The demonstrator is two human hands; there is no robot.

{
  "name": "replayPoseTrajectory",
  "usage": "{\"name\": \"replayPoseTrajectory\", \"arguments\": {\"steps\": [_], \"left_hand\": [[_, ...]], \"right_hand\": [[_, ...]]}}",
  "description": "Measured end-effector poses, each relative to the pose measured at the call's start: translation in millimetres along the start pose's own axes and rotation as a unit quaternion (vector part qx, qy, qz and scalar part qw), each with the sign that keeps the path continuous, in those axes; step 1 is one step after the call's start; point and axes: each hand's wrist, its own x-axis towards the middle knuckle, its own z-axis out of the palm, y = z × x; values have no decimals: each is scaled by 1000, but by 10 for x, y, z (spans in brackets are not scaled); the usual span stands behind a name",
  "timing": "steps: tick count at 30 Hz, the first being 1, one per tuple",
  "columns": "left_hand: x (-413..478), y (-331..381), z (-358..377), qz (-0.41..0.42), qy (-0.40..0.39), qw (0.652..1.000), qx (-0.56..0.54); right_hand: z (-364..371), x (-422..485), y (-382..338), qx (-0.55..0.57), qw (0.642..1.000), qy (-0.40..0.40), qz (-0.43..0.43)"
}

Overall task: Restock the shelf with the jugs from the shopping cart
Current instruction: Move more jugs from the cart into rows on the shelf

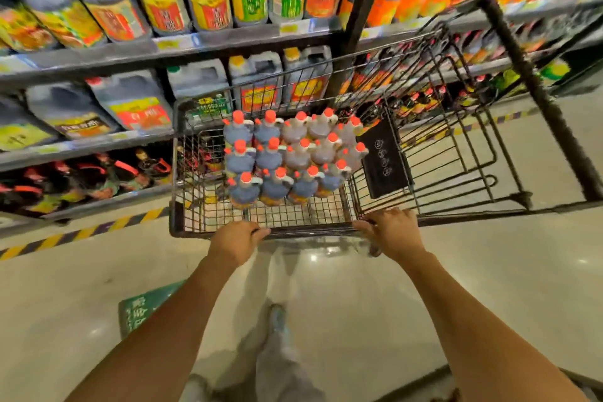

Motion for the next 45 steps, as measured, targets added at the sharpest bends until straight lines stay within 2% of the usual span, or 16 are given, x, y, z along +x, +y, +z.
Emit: {"name": "replayPoseTrajectory", "arguments": {"steps": [3,9,18,26,45], "left_hand": [[-49,-64,41,-3,24,1000,2],[-235,-281,107,13,38,999,-6],[-739,-728,192,-13,52,999,3],[-1352,-1201,326,-52,74,995,-42],[-2765,-3175,347,-148,120,974,-120]], "right_hand": [[24,-22,-59,2,1000,16,7],[83,-193,-290,14,999,-17,23],[176,-559,-822,-8,999,-32,4],[260,-917,-1396,-34,998,-57,-21],[566,-1649,-3667,-18,996,-79,-49]]}}
